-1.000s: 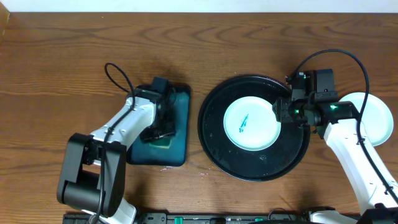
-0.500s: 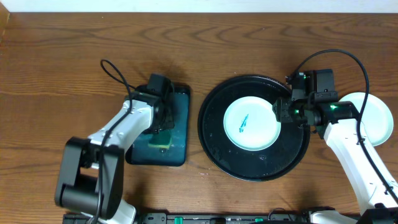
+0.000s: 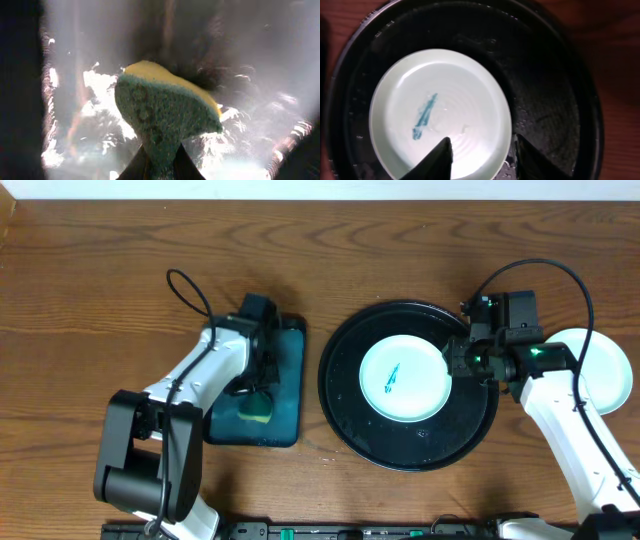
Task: Clean dirty plates on tray and stack at the side
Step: 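Grasp the sponge in the water tray with the left gripper, then scrub the last pale blue plate with the sponge in the left gripper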
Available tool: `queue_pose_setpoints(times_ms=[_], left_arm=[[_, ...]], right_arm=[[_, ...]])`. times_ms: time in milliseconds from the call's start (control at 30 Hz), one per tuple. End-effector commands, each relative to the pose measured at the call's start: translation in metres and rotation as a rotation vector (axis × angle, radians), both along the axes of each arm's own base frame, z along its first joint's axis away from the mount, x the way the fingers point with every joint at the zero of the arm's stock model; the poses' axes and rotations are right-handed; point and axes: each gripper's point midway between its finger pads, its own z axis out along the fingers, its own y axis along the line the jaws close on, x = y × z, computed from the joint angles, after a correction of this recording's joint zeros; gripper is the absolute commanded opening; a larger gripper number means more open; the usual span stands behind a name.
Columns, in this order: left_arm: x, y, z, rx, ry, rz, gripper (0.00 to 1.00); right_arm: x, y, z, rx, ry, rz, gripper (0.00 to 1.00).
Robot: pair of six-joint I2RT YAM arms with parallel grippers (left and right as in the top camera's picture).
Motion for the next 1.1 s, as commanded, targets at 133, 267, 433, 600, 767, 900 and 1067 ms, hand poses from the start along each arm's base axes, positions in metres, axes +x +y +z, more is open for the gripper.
queue_pose_setpoints(times_ms=[133,267,433,600,767,900,1067], left_arm=[[0.046,-0.06,0.107,-0.245,-0.215,-0.14,0.08],[0.043,-0.104,0.123,-0.345,-0.264,-0.236,0.08],[0.037,-0.155,0.121,-0.396,-0.292,-0.322,0.08],[0.035,-0.203,0.105,-0.434,-0.313,-0.404,0.08],[0.03,-0.238,0.072,-0.463,-0.261,-0.367,0.08],[0.017,-0.282,0.046,-0.6,-0.185,-0.391,0.08],[0.008,-0.314,0.012,-0.676,-0.117,-0.37,0.08]], right_arm=[[-0.003,-0.012,-0.056,-0.038,0.18,-0.056,0.3],[-0.005,-0.015,-0.081,-0.036,0.25,-0.074,0.26],[-0.006,-0.022,-0.101,-0.028,0.307,-0.132,0.17],[-0.016,-0.014,-0.123,0.019,0.393,-0.121,0.01],[-0.018,-0.011,-0.127,0.038,0.407,-0.115,0.01],[-0.016,-0.011,-0.126,0.034,0.397,-0.112,0.01],[-0.016,-0.011,-0.126,0.032,0.394,-0.105,0.01]])
